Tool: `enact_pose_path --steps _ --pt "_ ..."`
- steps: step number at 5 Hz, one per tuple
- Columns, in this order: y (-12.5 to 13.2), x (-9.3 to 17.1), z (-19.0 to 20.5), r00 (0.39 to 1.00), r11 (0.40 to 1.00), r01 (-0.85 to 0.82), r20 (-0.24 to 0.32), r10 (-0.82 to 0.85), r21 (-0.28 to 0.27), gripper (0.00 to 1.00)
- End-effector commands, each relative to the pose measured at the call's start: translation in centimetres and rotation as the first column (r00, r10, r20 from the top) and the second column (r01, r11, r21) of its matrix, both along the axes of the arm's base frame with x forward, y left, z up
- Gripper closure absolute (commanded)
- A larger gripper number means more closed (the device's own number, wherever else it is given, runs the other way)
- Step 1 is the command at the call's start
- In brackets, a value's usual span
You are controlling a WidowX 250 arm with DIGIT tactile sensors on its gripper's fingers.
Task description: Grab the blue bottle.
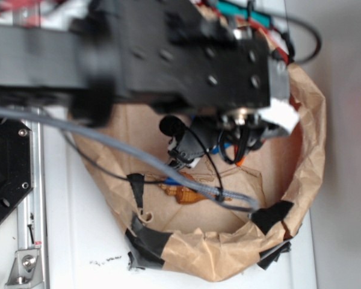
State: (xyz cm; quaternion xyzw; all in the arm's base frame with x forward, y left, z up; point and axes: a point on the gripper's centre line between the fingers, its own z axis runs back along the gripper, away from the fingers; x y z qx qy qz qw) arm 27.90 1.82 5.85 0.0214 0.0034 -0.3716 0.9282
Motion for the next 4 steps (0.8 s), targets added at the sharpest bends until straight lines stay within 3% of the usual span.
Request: enact_pose_path --steps 1,2,3,4 --pt "1.7 0.1 -5.2 0.997 0.999 0.033 -0.069 -0.035 -0.036 0.03" --pt "1.8 0.1 -2.6 0.993 0.994 -0.096 -0.065 0.100 0.051 1.00" --pt "0.8 0.3 2.1 0.983 0.992 -0.126 0.130 0.127 -0.016 1.00" --pt "1.0 -0.3 7.0 0.901 0.939 -0.336 0.265 0.342 -0.068 1.00"
